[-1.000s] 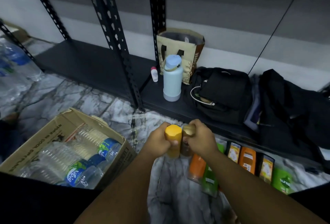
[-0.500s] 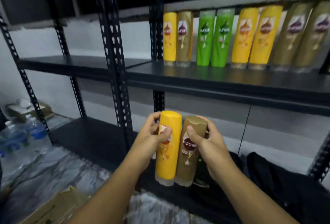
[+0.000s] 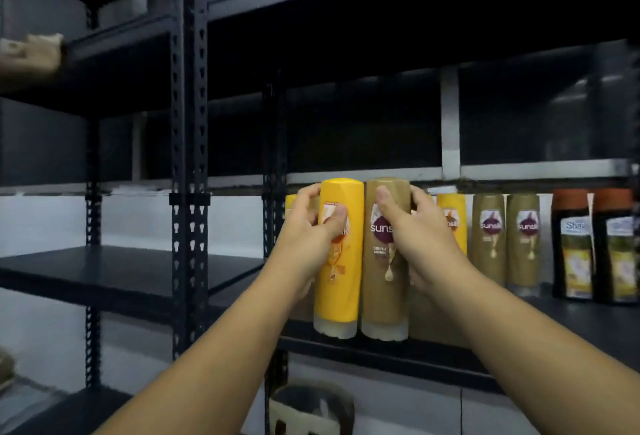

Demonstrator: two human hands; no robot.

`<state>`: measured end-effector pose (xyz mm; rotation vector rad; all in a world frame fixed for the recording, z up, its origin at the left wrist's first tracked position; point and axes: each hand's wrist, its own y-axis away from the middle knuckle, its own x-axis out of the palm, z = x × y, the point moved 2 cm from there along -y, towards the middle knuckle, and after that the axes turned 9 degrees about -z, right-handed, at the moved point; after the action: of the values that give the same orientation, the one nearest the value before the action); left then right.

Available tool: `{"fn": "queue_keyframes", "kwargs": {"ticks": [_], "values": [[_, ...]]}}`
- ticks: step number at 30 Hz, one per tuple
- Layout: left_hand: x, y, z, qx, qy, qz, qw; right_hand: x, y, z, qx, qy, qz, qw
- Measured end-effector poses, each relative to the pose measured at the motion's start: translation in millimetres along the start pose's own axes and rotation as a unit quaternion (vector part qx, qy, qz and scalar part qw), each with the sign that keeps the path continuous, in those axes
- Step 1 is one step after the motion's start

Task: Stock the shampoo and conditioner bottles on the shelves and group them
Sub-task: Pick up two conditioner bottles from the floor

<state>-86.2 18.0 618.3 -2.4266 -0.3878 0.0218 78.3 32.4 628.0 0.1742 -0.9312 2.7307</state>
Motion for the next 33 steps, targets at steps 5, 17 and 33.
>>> {"fn": "queue_keyframes", "kwargs": {"ticks": [5, 17, 33], "values": [[20, -31, 9, -0.013, -0.038, 0.003, 0.999, 1, -37, -11, -0.035, 0.056, -0.029, 0.997], [40, -34, 64, -0.070, 0.021, 0.019, 0.997, -15, -29, -48, -0.023, 0.159, 0.041, 0.986], [48, -48, 132, -0.055, -0.166, 0.103, 0.979, -25, -31, -126, 0.078, 0.378, 0.141, 0.912]]}}
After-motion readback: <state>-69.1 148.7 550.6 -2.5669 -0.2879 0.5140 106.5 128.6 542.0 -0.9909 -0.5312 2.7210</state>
